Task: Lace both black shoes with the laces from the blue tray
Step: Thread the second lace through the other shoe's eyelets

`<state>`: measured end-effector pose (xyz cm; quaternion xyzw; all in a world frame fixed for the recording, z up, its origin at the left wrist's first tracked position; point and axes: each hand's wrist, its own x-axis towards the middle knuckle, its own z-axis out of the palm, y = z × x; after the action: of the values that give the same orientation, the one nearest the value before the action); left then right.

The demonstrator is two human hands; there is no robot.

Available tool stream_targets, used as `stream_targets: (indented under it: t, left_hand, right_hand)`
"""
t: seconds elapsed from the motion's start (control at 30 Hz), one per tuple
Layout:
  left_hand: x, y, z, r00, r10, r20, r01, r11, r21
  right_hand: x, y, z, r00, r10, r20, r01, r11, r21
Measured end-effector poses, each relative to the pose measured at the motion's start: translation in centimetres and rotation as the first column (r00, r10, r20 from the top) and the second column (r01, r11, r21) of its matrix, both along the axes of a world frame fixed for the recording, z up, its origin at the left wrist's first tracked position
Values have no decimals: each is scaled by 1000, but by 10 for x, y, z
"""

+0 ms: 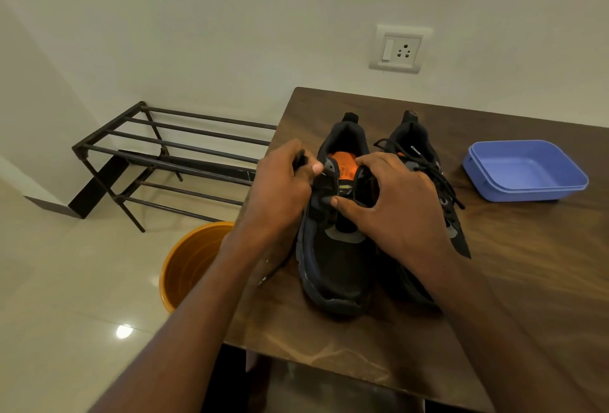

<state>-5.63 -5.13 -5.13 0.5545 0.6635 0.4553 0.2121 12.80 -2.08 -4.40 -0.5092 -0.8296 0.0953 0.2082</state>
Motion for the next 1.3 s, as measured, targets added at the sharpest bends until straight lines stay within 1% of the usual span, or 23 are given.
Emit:
stream_targets:
  t: [0.13,0.27,0.3,0.4,0.47,0.6,0.67,0.7,0.73,0.77,0.8,0.83,0.9,0.97,1.0,1.03,1.07,1.1,1.13,1.2,1.23,1.27,1.3]
  left_hand:
    - [-2,3,-5,1000,26,15,-25,999,-45]
    - [-6,2,-5,999,17,-38,-18,1000,-24]
    - [-8,1,-5,999,21,-50,-22,1000,-14]
    - [-10,-3,-3,997,46,-55,-46,999,-3]
    - [-9,-5,0,998,39,-48,-40,999,-7]
    - [-8,-7,5,999,38,0,-38,999,-15]
    - [-8,-8,5,1000,20,20,-20,1000,-22]
    - [-9,-8,5,1000,11,27,-10,1000,-28]
    - [-9,-9,5,1000,8,29,-7,999,-33]
    - [-9,-9,5,1000,11,18,-11,999,-34]
    - [-10,-9,4,1000,22,-8,-22,999,-34]
    - [-11,-8,3,999,37,-35,-38,999,-34]
    - [-13,-10,4,994,72,-79,-76,996,-45]
    - [-14,-11,5,988,94,-122,-105,991,-87]
    - [-14,-12,4,984,102,-149,-122,984,-129]
    - [-14,-13,5,978,100,-181,-131,977,-169]
    - [-12,-14,6,972,81,-222,-128,970,-206]
    - [-11,-15,7,957,55,-284,-128,961,-245]
    - [-9,-15,10,934,28,-356,-133,953,-273]
    - [-4,-16,17,908,-42,-416,-81,958,-274]
    - [0,-17,20,925,-92,-368,5,973,-233]
    - [3,-18,25,953,-144,-266,107,983,-149]
    - [9,-18,30,968,-210,-137,205,978,-45]
  right_hand:
    - [-2,-2,2,1000,-6,13,6,1000,-3]
    - [-7,-13,9,998,63,-9,-62,989,131]
    - [-11,-17,11,996,90,10,-90,985,149]
    - [-25,-26,10,986,95,141,-105,992,70]
    - [-31,-27,6,983,71,167,-77,997,31]
    - [-36,-29,11,994,25,105,-30,998,48]
    - [-33,-27,12,1000,5,31,-4,1000,-24]
    - [-31,-26,12,1000,-7,-28,5,997,-81]
    - [-29,-26,12,992,-22,-126,3,988,-152]
    - [-26,-27,15,963,-55,-262,-10,970,-243]
    - [-22,-28,19,899,-112,-423,-49,935,-351]
    - [-17,-29,26,798,-186,-573,-120,883,-453]
    - [-4,-27,41,579,-335,-743,-285,771,-570]
    - [13,-22,54,354,-434,-828,-456,693,-558]
    - [22,-19,60,239,-467,-851,-513,684,-519]
    - [29,-15,64,149,-477,-866,-541,693,-475]
    - [37,-12,69,103,-461,-881,-543,716,-438]
    - [43,-10,71,119,-423,-898,-520,744,-419]
    - [48,-8,72,198,-364,-910,-468,781,-414]
    - [52,-9,71,481,-216,-850,-332,852,-404]
    - [51,-10,68,611,-144,-779,-288,876,-387]
    - [47,-12,66,711,-77,-699,-267,890,-369]
    - [43,-14,64,778,-21,-628,-264,896,-357]
